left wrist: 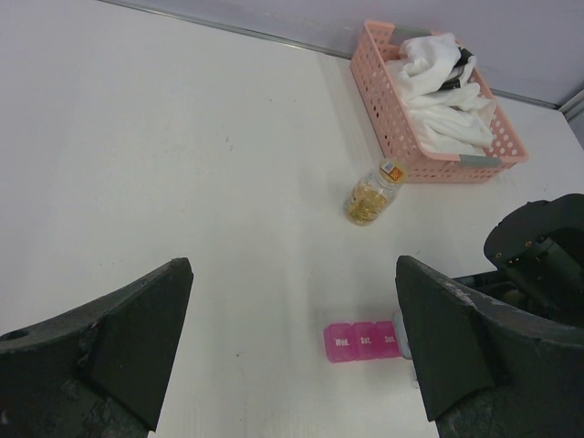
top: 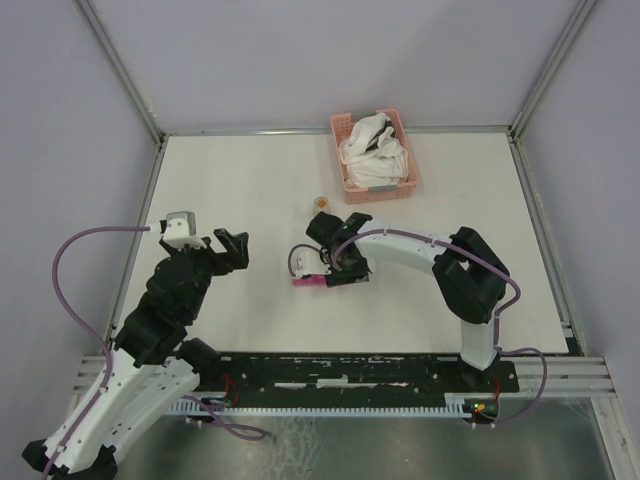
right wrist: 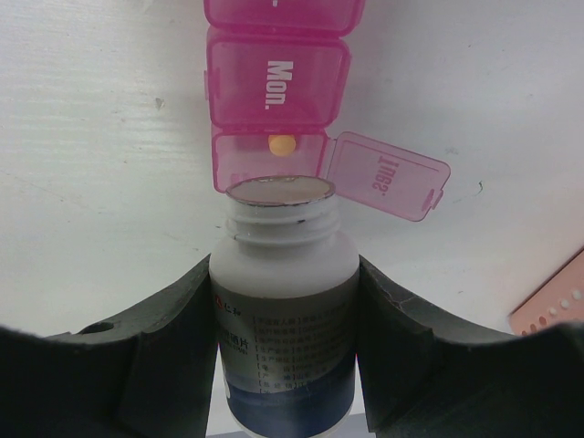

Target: Sort the pills into containers

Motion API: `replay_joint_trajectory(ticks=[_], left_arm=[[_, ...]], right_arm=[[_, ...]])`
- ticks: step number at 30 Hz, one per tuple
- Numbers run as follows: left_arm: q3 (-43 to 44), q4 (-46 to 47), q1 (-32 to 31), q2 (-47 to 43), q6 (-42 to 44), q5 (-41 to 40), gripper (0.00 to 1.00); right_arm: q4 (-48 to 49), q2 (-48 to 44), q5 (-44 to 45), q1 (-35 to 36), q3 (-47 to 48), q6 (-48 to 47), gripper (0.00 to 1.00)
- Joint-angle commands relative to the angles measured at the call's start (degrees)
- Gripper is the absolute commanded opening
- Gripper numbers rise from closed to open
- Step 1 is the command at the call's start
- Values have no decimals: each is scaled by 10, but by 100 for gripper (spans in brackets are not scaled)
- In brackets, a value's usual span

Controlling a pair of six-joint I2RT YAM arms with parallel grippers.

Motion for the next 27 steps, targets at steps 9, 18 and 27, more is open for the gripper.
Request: replay_joint_trajectory(ticks=[9,18,27], left_arm=[[1,18,5,0,23,8,99],[1,18,6,0,23,8,99],[1,18,6,0,23,10,99]], right_arm=[[-4,4,26,7,20,-5,1],[-7,8,32,10,21,-8,1],[-7,10,38,12,22,-10,1]])
